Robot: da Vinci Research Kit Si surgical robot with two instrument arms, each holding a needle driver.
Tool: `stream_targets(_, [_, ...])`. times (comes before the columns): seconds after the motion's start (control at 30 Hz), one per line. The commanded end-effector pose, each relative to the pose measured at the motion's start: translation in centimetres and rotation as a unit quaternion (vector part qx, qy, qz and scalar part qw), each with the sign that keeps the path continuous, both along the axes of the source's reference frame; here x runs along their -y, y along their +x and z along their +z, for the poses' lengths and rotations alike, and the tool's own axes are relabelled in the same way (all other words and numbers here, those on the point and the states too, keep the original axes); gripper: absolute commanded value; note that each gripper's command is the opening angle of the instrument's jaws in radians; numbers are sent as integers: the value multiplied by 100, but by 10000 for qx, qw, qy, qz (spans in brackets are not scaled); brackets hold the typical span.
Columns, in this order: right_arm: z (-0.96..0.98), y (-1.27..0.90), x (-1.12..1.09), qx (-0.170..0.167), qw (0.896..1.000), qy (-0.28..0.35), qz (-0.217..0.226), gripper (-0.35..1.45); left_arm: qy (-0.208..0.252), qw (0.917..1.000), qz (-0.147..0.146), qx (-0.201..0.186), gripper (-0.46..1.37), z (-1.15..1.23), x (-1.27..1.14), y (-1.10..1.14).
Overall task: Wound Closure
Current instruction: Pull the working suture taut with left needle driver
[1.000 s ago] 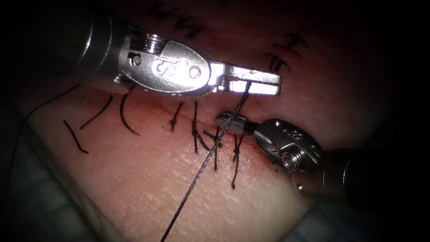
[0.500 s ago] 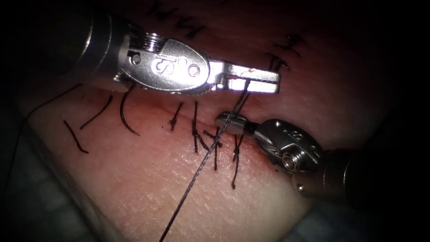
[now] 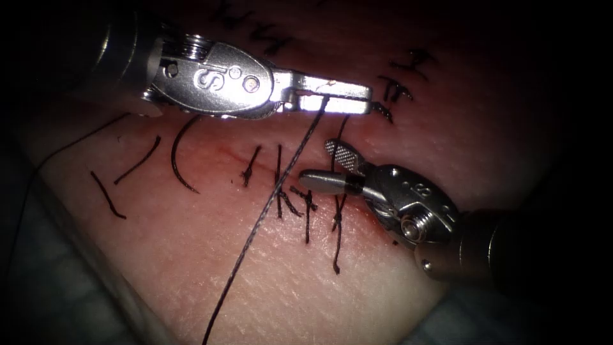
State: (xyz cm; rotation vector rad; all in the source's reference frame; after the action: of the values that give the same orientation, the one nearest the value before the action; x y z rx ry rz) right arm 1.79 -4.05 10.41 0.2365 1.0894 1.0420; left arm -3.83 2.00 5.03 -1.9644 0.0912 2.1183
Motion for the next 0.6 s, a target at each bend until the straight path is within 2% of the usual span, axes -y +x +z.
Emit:
stream_targets(0.03, [0, -1, 1, -23, 10000, -1, -21, 112, 5, 10000, -6, -6, -35, 1, -1, 1])
stream_targets(0.23, [2, -8, 7, -41, 10000, -25, -58, 113, 35, 9999, -76, -89, -35, 6, -12, 14])
stream_targets(0.47, [10, -12, 16, -53, 9999, -78, -92, 114, -12, 9998, -162, -117, -35, 2, -37, 29])
stream_targets(0.6, [16, -9, 22, -20, 9998, -114, -140, 125, -43, 9996, -248, -101, -35, -1, -52, 38])
